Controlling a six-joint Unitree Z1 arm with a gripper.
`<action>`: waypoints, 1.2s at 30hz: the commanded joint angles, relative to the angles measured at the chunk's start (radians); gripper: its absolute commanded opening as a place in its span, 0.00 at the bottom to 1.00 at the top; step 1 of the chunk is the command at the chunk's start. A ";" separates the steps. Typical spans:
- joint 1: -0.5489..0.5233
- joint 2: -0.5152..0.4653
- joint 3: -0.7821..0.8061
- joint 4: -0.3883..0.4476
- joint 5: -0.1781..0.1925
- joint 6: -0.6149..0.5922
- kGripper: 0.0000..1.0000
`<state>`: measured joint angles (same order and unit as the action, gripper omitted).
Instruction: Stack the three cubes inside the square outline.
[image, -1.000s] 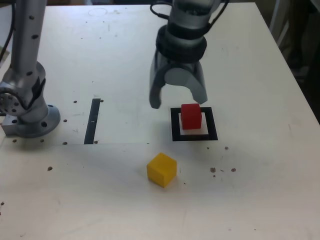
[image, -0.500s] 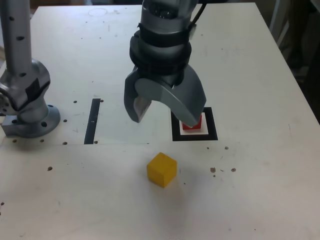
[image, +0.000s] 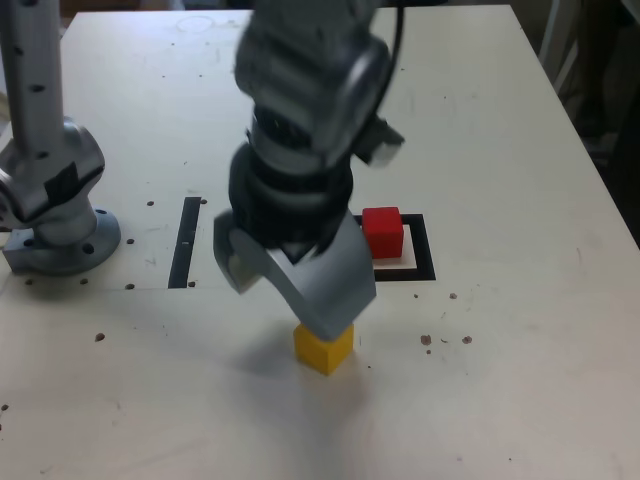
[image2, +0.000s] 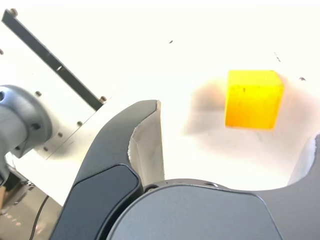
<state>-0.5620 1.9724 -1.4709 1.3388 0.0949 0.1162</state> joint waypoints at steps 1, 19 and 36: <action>-0.003 0.017 0.002 -0.022 -0.007 0.004 0.96; -0.003 0.125 0.033 -0.098 -0.020 -0.020 0.69; -0.003 0.123 0.012 -0.132 -0.006 -0.023 0.29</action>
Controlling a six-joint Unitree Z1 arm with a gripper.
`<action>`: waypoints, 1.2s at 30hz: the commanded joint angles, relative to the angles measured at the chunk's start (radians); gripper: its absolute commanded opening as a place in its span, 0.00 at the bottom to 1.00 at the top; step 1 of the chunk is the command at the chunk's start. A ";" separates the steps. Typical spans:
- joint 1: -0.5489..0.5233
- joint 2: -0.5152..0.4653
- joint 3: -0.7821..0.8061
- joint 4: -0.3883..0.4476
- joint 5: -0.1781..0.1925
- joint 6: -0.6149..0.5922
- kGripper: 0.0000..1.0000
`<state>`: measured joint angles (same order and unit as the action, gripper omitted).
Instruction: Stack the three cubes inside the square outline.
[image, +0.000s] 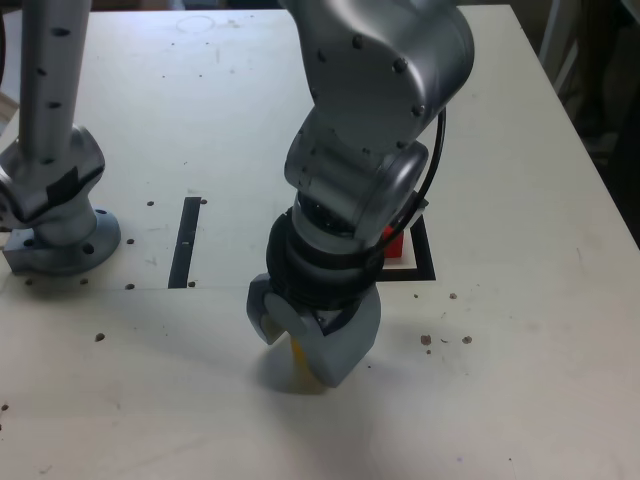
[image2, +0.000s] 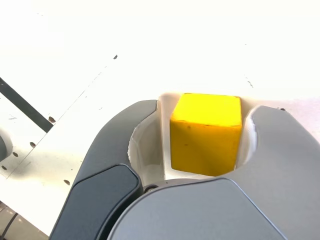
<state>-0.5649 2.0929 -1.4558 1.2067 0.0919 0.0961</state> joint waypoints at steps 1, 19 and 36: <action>0.000 0.003 -0.004 0.001 -0.006 -0.004 0.28; 0.000 -0.026 -0.074 0.083 -0.010 -0.015 0.13; 0.179 -0.179 -0.232 0.315 0.012 -0.257 0.13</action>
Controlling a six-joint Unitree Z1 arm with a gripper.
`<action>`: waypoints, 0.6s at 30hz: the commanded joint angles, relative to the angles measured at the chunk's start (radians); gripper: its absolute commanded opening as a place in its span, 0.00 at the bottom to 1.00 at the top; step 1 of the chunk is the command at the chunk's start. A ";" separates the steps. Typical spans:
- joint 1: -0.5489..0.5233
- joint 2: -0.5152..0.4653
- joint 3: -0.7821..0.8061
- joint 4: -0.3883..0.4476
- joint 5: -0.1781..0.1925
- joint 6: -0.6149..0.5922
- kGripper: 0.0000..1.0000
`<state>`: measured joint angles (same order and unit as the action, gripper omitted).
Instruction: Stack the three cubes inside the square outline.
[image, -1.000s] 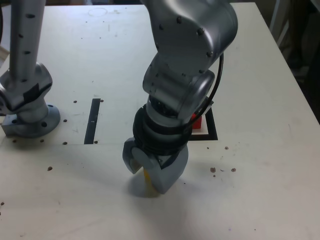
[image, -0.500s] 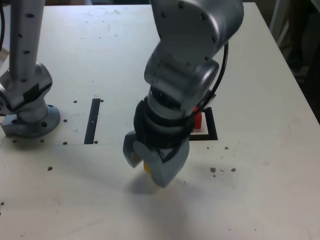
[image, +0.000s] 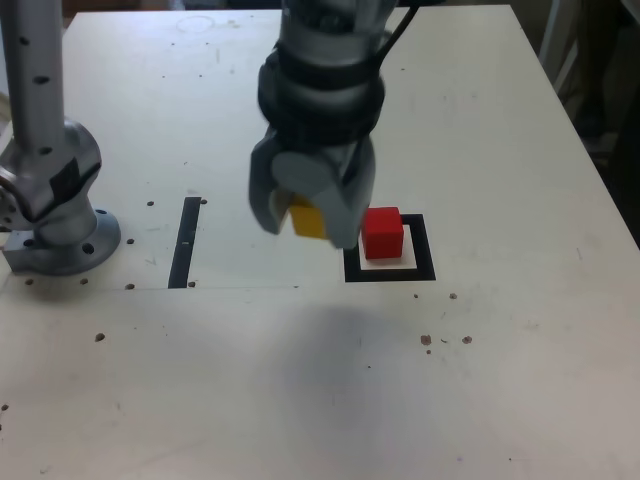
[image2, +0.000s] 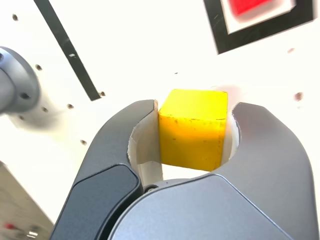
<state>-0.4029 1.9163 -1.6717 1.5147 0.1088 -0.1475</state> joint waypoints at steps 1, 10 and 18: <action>0.031 -0.001 -0.028 0.008 -0.010 -0.023 0.13; 0.149 0.017 -0.049 0.002 -0.028 -0.053 0.13; 0.180 0.067 -0.041 -0.033 -0.024 -0.043 0.13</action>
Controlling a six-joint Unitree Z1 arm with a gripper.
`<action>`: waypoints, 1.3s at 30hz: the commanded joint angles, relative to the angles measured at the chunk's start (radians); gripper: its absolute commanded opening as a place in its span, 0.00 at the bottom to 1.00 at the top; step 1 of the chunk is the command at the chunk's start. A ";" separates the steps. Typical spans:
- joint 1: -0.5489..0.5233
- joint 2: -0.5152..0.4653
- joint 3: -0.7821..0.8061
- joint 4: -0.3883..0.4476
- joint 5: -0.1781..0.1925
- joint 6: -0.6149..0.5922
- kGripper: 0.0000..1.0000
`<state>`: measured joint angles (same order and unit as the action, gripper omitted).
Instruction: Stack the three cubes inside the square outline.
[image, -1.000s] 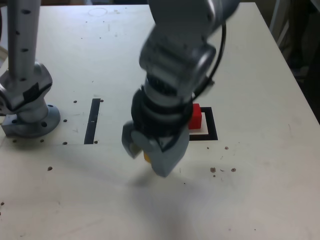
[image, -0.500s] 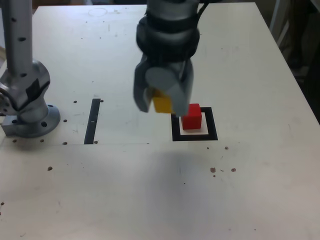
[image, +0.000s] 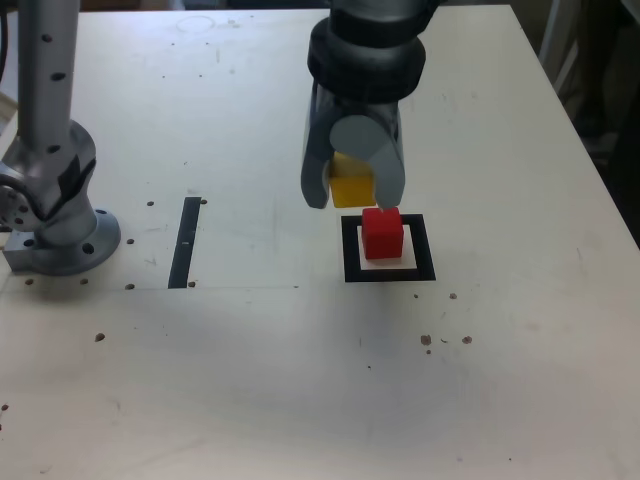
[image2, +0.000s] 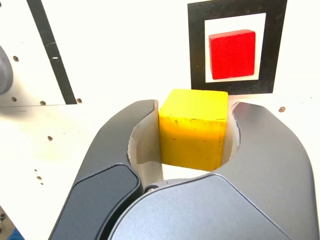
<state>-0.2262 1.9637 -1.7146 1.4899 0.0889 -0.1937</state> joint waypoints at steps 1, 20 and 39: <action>0.005 0.030 0.001 -0.016 -0.008 0.006 0.13; 0.118 0.103 -0.036 -0.045 -0.021 0.063 0.13; 0.147 0.146 -0.031 -0.071 -0.051 0.085 0.16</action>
<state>-0.0823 2.1022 -1.7479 1.4217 0.0410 -0.1112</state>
